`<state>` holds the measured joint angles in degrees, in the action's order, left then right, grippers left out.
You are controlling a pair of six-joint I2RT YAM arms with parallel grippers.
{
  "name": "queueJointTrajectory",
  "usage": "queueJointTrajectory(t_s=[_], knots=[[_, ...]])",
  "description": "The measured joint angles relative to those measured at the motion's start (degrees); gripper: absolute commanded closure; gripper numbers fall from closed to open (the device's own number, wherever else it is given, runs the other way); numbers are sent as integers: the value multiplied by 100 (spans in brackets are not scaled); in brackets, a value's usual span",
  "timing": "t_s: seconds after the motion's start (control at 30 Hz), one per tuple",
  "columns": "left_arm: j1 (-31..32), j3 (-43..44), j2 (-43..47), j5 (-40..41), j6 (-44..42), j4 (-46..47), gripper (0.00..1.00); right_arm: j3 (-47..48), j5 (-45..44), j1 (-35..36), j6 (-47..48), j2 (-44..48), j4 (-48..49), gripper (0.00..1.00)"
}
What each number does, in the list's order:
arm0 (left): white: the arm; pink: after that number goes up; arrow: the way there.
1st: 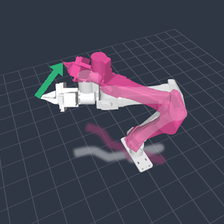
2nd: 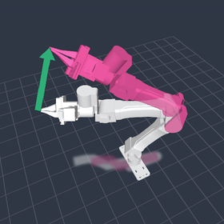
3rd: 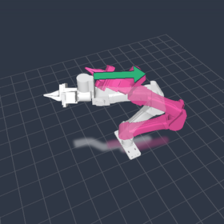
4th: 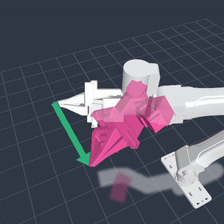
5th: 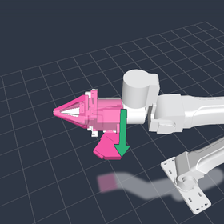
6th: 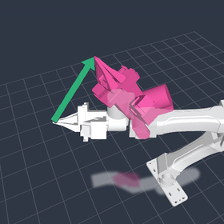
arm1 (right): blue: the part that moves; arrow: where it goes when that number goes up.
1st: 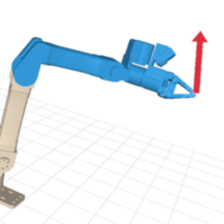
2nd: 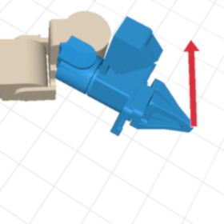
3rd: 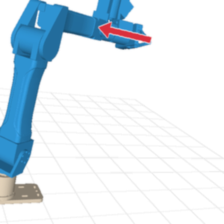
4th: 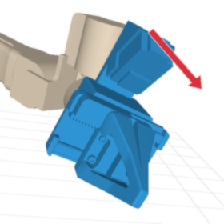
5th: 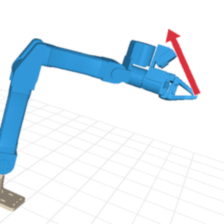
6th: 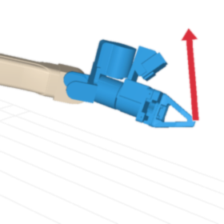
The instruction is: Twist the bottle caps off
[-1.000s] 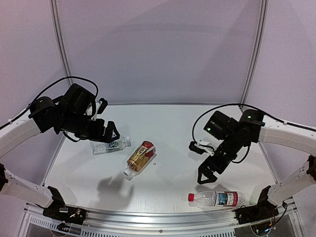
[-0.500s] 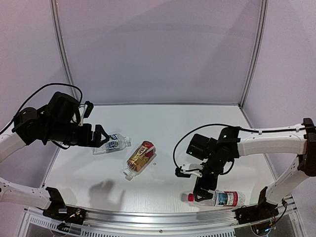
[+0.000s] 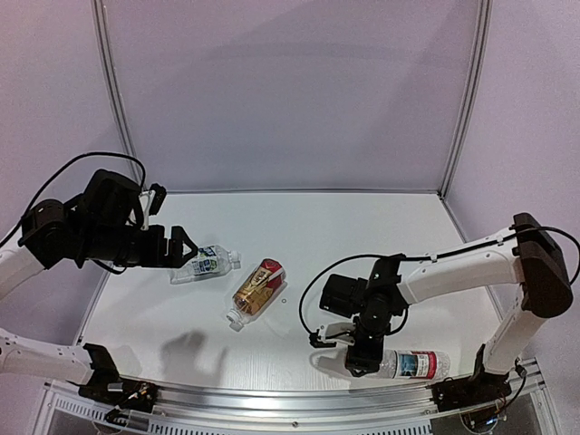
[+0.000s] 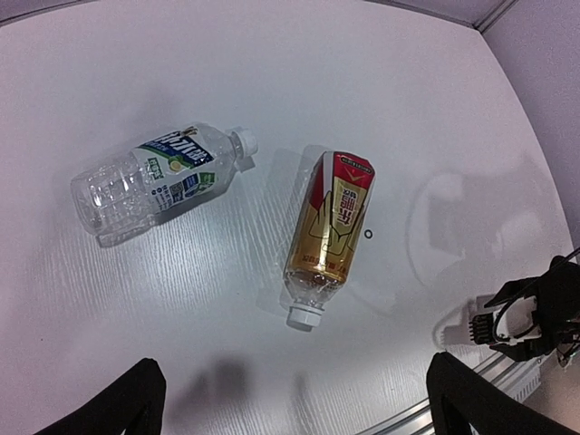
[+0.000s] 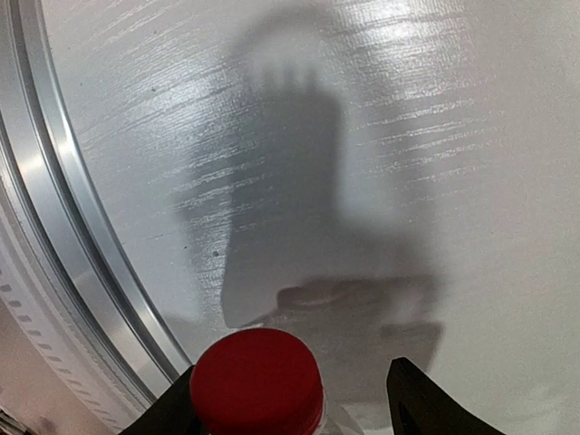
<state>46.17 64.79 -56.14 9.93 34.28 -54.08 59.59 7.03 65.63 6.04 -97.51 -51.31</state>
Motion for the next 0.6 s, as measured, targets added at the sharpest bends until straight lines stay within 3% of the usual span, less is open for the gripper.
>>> queueJointTrajectory(t_s=[0.13,0.6], knots=[[0,9,-44,4,-4,33,1,0,-109,0,20,-55,79,52],[0,284,-330,127,-105,46,1,308,-824,0,409,-103,417,54]])
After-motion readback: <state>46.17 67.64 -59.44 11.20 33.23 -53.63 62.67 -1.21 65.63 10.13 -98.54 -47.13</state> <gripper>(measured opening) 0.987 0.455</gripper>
